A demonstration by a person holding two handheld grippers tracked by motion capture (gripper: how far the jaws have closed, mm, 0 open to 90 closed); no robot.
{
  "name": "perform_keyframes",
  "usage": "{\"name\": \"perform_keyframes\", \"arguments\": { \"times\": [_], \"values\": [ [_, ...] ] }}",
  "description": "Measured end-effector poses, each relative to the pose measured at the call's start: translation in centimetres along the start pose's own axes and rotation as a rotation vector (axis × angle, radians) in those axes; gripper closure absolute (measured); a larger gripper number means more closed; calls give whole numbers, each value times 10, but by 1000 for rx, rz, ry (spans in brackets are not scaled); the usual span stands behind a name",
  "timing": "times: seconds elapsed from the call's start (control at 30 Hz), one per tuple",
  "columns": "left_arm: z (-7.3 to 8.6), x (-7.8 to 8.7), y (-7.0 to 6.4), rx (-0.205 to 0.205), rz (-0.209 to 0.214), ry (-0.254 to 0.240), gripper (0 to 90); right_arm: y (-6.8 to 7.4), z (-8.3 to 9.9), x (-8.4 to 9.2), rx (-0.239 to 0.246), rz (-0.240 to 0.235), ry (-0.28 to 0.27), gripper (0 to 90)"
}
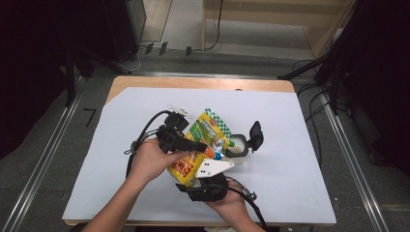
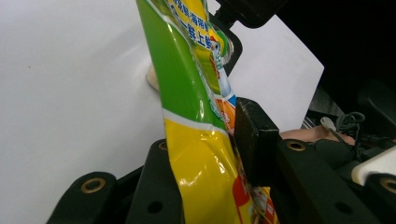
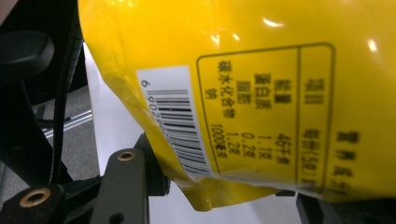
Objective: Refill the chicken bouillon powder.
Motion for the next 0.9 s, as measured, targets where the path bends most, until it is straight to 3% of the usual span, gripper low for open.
{"name": "perform_keyframes", "arguments": {
  "times": [0.27, 0.53, 0.9],
  "values": [
    [-1, -3, -1, -4, -11, -5, 722, 0, -1, 0, -12, 10, 2, 537],
    [-1, -6, -4, -9, -29, -5, 689, -5, -2, -1, -94, -29, 5, 577],
    [-1, -7, -3, 18, -27, 21, 659, -11, -1, 0, -135, -42, 2, 591]
  ]
}}
Point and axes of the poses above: each handheld gripper's, and its own axes: x roughly backward along the jaws, z roughly out of its underside, y roughly to its left, the point moved 2 cm from there along -x, roughly forward along the jaws, and after that the axes turned 13 degrees about z, right-handed, at the moved point
